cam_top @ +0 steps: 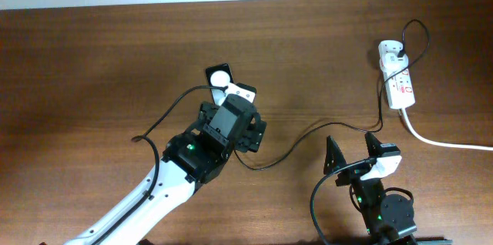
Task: Plug charger to phone and switch on socket
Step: 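Move the left gripper forward over the black phone, then lower the left gripper and grasp the phone by its sides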
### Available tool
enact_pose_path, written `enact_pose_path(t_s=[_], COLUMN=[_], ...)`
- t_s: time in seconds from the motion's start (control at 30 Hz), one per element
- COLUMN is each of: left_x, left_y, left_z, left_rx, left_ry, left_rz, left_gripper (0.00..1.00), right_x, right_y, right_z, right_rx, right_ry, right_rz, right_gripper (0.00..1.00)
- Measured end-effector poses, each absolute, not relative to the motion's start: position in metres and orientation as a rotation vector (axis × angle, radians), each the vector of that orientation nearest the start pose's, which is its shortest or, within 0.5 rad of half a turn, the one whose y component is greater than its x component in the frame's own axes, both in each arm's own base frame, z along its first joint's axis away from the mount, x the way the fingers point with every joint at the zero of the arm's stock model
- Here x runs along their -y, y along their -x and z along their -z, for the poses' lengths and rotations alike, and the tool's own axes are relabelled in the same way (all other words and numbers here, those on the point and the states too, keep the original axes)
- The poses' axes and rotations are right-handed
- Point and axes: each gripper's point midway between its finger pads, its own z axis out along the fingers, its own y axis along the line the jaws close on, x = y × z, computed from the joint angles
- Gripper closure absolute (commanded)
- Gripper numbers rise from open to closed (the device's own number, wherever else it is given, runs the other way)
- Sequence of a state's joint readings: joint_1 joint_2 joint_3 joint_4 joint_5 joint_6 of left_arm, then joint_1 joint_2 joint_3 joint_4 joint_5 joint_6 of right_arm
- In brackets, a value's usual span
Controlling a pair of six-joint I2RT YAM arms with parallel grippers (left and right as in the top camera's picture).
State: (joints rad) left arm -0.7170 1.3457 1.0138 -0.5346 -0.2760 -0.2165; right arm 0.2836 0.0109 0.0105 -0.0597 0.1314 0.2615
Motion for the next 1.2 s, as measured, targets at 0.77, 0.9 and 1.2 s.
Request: enact_pose_path(t_s=[0.77, 0.9, 1.2], left_x=[0.194, 0.195, 0.191], left_y=[-0.440, -0.440, -0.438], left_z=[-0.083, -0.067, -0.013], left_rx=[-2.903, -2.927, -3.015], left_ry=[0.197, 0.162, 0.174], left_rz=[0.104, 0.082, 0.015], left_gripper=[0.01, 0.01, 0.01], right_x=[-0.047, -0.047, -0.047], right_y=[-0.241, -0.241, -0.241], right_z=[-0.162, -0.162, -0.162], right_rx=[-1.636, -1.636, -1.636], right_ry=[-0.084, -0.084, -0.084], right_rz=[-0.311, -0.311, -0.311], right_gripper=[0.01, 0.01, 0.01])
